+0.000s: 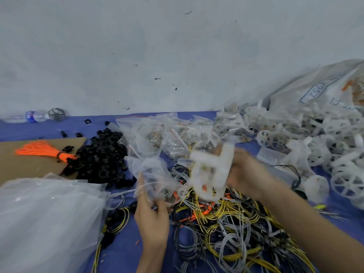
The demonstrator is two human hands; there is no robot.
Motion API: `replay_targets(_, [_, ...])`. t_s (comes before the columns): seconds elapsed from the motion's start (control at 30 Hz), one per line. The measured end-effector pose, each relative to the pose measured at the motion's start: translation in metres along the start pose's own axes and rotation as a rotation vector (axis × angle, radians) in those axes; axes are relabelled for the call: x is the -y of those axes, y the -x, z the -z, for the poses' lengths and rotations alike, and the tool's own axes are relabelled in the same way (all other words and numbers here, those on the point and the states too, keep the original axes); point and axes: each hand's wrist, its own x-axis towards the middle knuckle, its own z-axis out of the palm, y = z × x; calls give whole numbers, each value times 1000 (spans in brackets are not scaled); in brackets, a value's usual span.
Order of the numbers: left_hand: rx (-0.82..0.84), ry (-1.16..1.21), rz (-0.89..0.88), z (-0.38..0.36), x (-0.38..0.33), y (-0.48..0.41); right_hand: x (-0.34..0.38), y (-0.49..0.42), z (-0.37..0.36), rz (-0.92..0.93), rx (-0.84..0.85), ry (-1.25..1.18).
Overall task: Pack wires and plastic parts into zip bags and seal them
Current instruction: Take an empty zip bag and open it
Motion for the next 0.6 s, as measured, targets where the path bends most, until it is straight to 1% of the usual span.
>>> replay_targets(0.07, [5, -1, -7, 0, 3, -1, -33, 1, -17, -111, 6, 12])
replay_targets(0.13, [19, 22, -21, 1, 6, -2, -58, -2, -24, -136, -15, 66])
replay_targets(0.27, [74, 187, 3, 2, -2, -1, -75, -14, -24, -201, -26, 99])
replay_targets(0.33, [109, 203, 1, 3, -4, 0, -78, -21, -24, -221, -41, 127])
replay_targets(0.43, [109, 76, -93, 3, 7, -4, -81, -28, -28, -209, -32, 27])
replay_targets(0.5, [106, -2, -103, 7, 13, -7, -82, -33, -28, -209, -48, -74])
replay_targets(0.6, [47, -52, -100, 9, 13, -10, -86, -40, -27, -242, -70, -182])
